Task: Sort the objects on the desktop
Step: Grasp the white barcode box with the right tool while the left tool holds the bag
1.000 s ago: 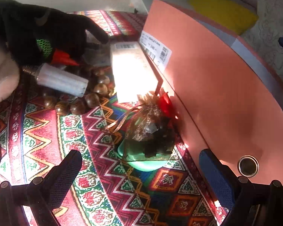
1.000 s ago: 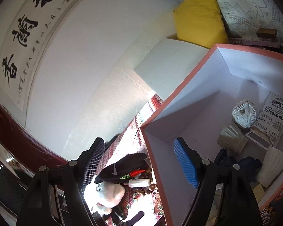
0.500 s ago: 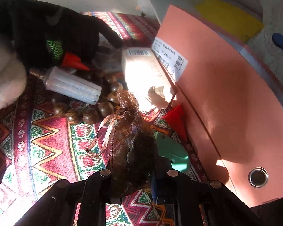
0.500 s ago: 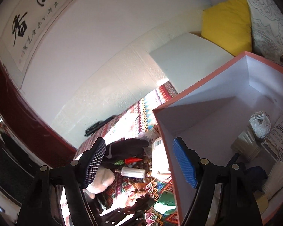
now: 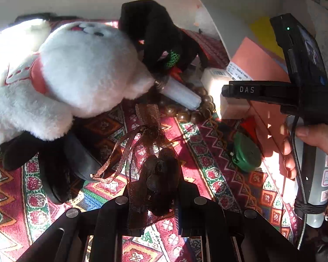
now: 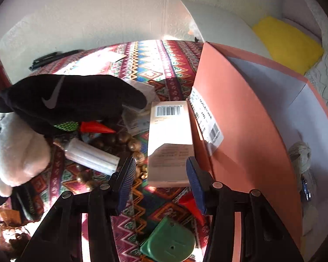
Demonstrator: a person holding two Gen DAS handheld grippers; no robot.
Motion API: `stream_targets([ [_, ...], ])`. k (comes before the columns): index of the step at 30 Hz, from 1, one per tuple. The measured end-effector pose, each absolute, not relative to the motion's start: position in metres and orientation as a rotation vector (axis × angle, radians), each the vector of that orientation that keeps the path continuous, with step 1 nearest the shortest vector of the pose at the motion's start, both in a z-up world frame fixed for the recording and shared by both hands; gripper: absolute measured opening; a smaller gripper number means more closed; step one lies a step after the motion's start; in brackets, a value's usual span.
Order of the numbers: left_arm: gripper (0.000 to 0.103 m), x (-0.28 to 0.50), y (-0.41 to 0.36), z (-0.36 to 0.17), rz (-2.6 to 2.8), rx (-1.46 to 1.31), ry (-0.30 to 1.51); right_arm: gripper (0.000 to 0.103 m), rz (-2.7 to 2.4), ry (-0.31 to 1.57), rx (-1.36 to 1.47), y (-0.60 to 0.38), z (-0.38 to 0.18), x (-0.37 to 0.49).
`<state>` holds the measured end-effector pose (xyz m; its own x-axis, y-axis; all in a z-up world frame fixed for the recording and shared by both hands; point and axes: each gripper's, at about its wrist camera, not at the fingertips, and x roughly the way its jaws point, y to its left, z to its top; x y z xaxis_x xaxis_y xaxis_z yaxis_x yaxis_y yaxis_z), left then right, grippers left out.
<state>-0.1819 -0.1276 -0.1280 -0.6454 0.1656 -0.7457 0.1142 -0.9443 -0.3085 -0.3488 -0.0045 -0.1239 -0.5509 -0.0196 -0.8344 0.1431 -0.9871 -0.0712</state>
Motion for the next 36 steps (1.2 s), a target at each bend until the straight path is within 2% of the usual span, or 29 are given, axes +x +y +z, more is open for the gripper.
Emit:
stream_targets([
  [3,0.013,-0.184,-0.131,-0.128,2.765,-1.305,-0.549,0.048,-2.697,0.288,1.470,-0.012,-0.136,-0.358],
  [8,0.013,-0.185,-0.125,-0.128,2.759,-1.299,-0.543,0.054,-2.738,0.543,1.425,-0.029,-0.150,-0.365],
  [10,0.013,-0.184,-0.123,-0.127,2.767,-1.302,-0.524,0.061,-2.736,0.622,1.408,-0.034,-0.156,-0.366],
  [12,0.013,-0.183,-0.122,-0.126,2.769,-1.300,-0.520,0.061,-2.730,0.652,1.402,-0.036,-0.157,-0.367],
  [14,0.013,-0.197,-0.143,-0.134,2.709,-1.295,-0.469,0.055,-2.717,0.594,1.399,-0.030,-0.150,-0.365],
  [15,0.013,-0.201,-0.149,-0.136,2.689,-1.293,-0.452,0.042,-2.706,0.560,1.386,-0.030,-0.141,-0.362],
  [16,0.013,-0.201,-0.149,-0.136,2.690,-1.293,-0.451,0.021,-2.681,0.506,1.370,-0.031,-0.134,-0.358],
  [17,0.013,-0.201,-0.149,-0.136,2.690,-1.293,-0.451,0.008,-2.634,0.415,1.364,-0.030,-0.127,-0.353],
  [18,0.013,-0.201,-0.149,-0.136,2.691,-1.293,-0.450,0.000,-2.565,0.310,1.380,-0.028,-0.123,-0.350],
  [19,0.013,-0.202,-0.149,-0.136,2.692,-1.292,-0.449,0.000,-2.498,0.214,1.393,-0.026,-0.120,-0.346],
  [22,0.013,-0.202,-0.148,-0.136,2.698,-1.286,-0.446,0.000,-2.470,0.104,1.396,-0.012,-0.113,-0.337],
  [23,0.013,-0.200,-0.149,-0.135,2.700,-1.283,-0.444,0.003,-2.518,0.126,1.388,-0.008,-0.111,-0.337],
  [24,0.013,-0.197,-0.151,-0.133,2.701,-1.278,-0.443,0.019,-2.565,0.147,1.379,-0.004,-0.108,-0.337],
  [25,0.013,-0.195,-0.151,-0.132,2.701,-1.275,-0.441,0.055,-2.597,0.149,1.386,-0.002,-0.108,-0.339],
  [26,0.013,-0.194,-0.151,-0.132,2.700,-1.275,-0.439,0.072,-2.629,0.151,1.393,0.001,-0.108,-0.342],
  [27,0.014,-0.193,-0.151,-0.132,2.699,-1.274,-0.438,0.070,-2.659,0.158,1.402,0.002,-0.108,-0.345],
  [31,0.014,-0.191,-0.152,-0.132,2.694,-1.272,-0.433,0.071,-2.721,0.468,1.559,-0.030,-0.140,-0.357],
  [34,0.014,-0.192,-0.156,-0.131,2.696,-1.267,-0.442,0.068,-2.688,0.388,1.640,-0.028,-0.159,-0.380],
  [36,0.014,-0.192,-0.160,-0.129,2.698,-1.262,-0.456,0.063,-2.659,0.246,1.621,-0.019,-0.153,-0.390],
])
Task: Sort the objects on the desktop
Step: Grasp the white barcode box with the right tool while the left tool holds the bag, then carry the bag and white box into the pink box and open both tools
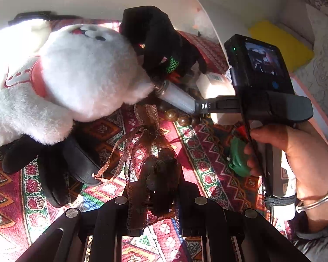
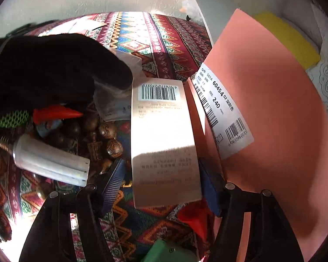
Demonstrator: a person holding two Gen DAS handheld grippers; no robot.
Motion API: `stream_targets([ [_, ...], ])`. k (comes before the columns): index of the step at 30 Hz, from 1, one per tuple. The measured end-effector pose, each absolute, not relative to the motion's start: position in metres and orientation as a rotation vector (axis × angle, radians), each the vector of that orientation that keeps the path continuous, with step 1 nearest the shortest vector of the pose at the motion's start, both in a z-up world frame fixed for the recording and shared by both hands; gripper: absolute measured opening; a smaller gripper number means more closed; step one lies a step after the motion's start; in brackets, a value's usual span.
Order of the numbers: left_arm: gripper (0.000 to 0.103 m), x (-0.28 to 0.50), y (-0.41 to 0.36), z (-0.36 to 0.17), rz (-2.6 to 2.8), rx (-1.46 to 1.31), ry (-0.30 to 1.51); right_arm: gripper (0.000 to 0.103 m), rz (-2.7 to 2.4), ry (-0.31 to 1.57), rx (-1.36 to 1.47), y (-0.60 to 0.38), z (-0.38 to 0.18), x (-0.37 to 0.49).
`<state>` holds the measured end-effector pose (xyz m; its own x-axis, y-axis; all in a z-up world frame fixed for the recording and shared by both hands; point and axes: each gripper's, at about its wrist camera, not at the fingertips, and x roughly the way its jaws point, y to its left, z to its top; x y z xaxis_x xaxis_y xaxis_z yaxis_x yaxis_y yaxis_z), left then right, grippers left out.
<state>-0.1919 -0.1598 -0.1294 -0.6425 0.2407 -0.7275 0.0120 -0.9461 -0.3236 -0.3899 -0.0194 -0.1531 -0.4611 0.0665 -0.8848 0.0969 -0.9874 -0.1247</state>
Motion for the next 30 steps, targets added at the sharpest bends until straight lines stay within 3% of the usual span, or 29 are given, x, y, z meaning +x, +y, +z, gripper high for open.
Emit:
stream_targets([
  [1,0.014,-0.193,-0.162,-0.129,2.699,-1.259,-0.464,0.055,-2.631,0.158,1.624,-0.012,-0.151,-0.394],
  [6,0.014,-0.198,-0.166,-0.130,2.702,-1.262,-0.479,0.053,-2.528,-0.207,1.536,0.014,-0.126,-0.392],
  [17,0.014,-0.188,-0.157,-0.105,2.728,-1.162,-0.461,0.053,-2.595,-0.280,1.176,0.023,-0.020,-0.317],
  [30,0.014,-0.177,-0.073,-0.008,2.724,-0.884,-0.323,0.054,-2.716,-0.401,0.925,0.101,0.064,-0.264],
])
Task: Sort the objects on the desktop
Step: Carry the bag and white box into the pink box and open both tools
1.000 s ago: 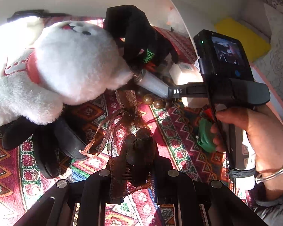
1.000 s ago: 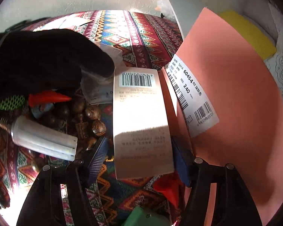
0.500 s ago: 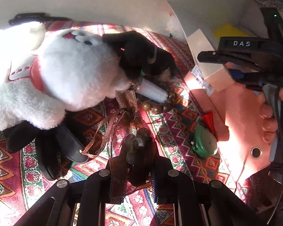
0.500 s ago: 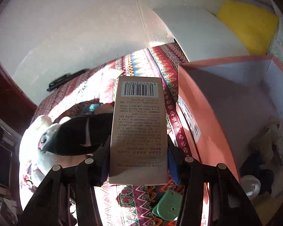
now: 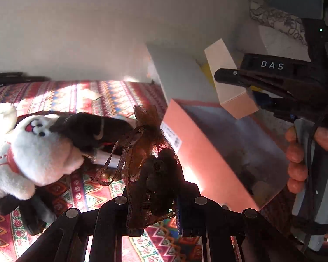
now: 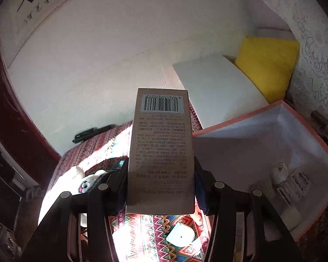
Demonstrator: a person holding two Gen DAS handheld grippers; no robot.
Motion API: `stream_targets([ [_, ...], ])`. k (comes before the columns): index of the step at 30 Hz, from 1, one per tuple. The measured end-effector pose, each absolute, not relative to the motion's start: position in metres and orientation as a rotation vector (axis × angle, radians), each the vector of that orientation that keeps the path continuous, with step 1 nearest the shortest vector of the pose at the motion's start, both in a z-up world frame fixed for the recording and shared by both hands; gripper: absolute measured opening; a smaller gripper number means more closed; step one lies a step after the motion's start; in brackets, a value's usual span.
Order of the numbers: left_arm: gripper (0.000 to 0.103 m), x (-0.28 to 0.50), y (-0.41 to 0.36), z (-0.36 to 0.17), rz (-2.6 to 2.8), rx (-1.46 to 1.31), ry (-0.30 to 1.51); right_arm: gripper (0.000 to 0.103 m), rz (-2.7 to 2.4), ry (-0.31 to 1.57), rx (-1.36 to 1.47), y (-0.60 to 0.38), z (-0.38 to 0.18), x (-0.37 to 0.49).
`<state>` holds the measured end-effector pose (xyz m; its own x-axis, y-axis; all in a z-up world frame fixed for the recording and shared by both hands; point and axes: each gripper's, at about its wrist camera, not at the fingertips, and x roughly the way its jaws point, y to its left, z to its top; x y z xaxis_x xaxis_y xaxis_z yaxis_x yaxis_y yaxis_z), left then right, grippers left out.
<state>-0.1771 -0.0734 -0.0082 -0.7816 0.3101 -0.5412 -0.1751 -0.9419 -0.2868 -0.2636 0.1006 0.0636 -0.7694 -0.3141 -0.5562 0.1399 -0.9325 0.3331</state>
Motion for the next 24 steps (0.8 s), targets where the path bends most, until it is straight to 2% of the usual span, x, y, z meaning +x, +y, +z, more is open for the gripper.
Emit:
stream_targets([
  [8,0.014,-0.210,0.024,0.023,2.609,-0.841,-0.216,0.054,-2.794,-0.575,0.925,0.191,0.064,-0.270],
  [21,0.016,-0.277,0.151,-0.009,2.446,-0.976,-0.103,0.054,-2.830,-0.761,1.119,0.311,0.009,-0.292],
  [22,0.029,-0.281,0.154,-0.011,2.443,-0.985,-0.109,0.054,-2.827,-0.756,1.144,0.314,0.006,-0.295],
  [23,0.058,-0.284,0.155,-0.012,2.446,-0.993,-0.118,0.055,-2.829,-0.760,1.165,0.317,0.002,-0.297],
  [24,0.074,-0.287,0.156,-0.013,2.449,-1.000,-0.127,0.055,-2.832,-0.763,1.186,0.321,-0.002,-0.299],
])
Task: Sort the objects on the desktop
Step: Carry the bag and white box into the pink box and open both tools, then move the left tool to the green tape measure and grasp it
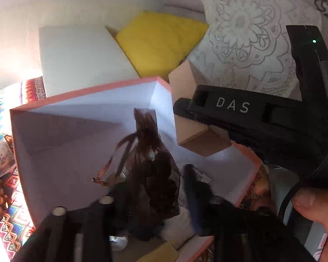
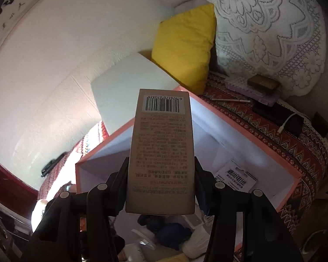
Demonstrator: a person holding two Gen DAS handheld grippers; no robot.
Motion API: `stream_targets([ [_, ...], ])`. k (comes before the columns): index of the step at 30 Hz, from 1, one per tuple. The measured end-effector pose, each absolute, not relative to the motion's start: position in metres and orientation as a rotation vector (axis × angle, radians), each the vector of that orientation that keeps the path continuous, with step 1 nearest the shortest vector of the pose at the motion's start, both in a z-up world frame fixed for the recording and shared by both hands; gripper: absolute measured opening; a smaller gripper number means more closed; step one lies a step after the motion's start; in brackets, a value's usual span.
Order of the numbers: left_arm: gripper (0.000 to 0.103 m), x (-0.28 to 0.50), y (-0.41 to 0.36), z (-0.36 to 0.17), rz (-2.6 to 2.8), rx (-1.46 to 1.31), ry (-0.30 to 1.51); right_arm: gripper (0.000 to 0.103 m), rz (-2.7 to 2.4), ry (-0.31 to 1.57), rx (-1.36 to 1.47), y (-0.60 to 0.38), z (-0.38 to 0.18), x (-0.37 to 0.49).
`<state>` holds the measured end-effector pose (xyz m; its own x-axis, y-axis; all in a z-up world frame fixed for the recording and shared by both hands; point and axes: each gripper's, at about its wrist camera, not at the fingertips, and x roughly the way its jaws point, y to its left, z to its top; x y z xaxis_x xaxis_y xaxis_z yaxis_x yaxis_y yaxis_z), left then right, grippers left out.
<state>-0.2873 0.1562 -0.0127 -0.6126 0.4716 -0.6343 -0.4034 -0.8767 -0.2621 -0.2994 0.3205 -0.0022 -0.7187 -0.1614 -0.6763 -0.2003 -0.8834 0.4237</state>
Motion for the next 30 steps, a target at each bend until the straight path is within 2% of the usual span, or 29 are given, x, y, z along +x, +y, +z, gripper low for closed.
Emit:
stream_targets([
  [1,0.090,-0.290,0.157,-0.014,2.452,-1.008,-0.136,0.062,2.777,0.747,-1.181,0.324,-0.005,-0.302],
  [2,0.092,-0.292,0.156,-0.014,2.457,-1.009,-0.146,0.067,2.766,0.750,-1.175,0.328,-0.006,-0.303],
  [3,0.092,-0.291,0.153,-0.013,2.465,-1.003,-0.157,0.072,2.756,0.753,-1.169,0.331,-0.008,-0.305],
  [7,0.096,-0.292,0.133,-0.009,2.501,-0.994,-0.215,0.075,2.770,0.766,-1.157,0.333,-0.008,-0.307],
  [13,0.096,-0.280,0.088,0.001,2.572,-0.974,-0.256,0.076,2.822,0.746,-1.166,0.308,0.002,-0.303],
  [17,0.099,-0.261,0.044,-0.007,2.669,-0.966,-0.221,0.076,2.857,0.729,-1.152,0.293,0.012,-0.297],
  [23,0.100,-0.242,-0.013,-0.066,2.695,-1.097,-0.104,0.076,2.897,0.684,-1.161,0.262,0.019,-0.294],
  [30,0.099,-0.246,0.003,-0.146,2.557,-1.227,0.062,0.077,2.958,0.603,-1.199,0.218,0.021,-0.297],
])
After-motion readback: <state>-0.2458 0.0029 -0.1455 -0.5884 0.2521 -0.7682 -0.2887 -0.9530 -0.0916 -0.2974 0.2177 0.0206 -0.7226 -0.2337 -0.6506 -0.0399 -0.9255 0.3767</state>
